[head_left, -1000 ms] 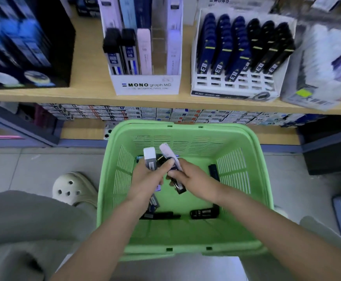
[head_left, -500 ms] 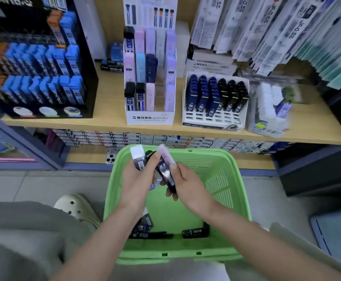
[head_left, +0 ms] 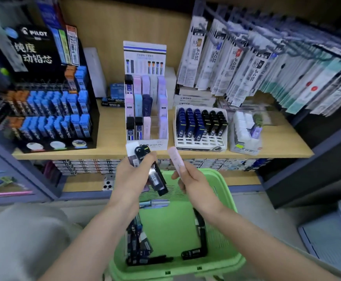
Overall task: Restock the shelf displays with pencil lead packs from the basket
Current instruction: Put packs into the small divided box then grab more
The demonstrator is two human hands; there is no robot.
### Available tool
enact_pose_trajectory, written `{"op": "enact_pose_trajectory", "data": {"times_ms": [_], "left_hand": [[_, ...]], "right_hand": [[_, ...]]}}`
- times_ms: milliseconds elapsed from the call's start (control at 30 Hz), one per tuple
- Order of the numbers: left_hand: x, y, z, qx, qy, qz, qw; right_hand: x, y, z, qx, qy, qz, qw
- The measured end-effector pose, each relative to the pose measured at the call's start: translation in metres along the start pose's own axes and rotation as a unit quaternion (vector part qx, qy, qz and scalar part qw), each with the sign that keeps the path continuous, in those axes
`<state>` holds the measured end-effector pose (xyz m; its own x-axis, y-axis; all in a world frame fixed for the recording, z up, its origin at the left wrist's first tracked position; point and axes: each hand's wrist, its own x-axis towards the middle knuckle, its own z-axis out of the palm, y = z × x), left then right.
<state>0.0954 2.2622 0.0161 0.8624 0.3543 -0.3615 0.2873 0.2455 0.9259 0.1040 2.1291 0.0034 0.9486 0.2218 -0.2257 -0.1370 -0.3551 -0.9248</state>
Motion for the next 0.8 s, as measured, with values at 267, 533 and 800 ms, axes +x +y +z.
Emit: {"op": "enact_pose_trajectory", "data": {"times_ms": [267,533,800], "left_hand": [[0.013,0.035,-0.003,0.027,-0.071,0.037,0.996],[0.042,0.056,-0.008,0.022,-0.053,0.077,0.995],[0.071,0.067,-0.018,-0.010,-0.026,0.083,0.996]], "right_hand": [[0.012,-0.042,-0.009,-0.018,0.011,-0.100,0.995],[0.046,-0.073,-0.008,-0.018,0.038,-0.114,0.993],[0.088,-0.087,-0.017,-0.142,0.108,-0.134,0.975]]}}
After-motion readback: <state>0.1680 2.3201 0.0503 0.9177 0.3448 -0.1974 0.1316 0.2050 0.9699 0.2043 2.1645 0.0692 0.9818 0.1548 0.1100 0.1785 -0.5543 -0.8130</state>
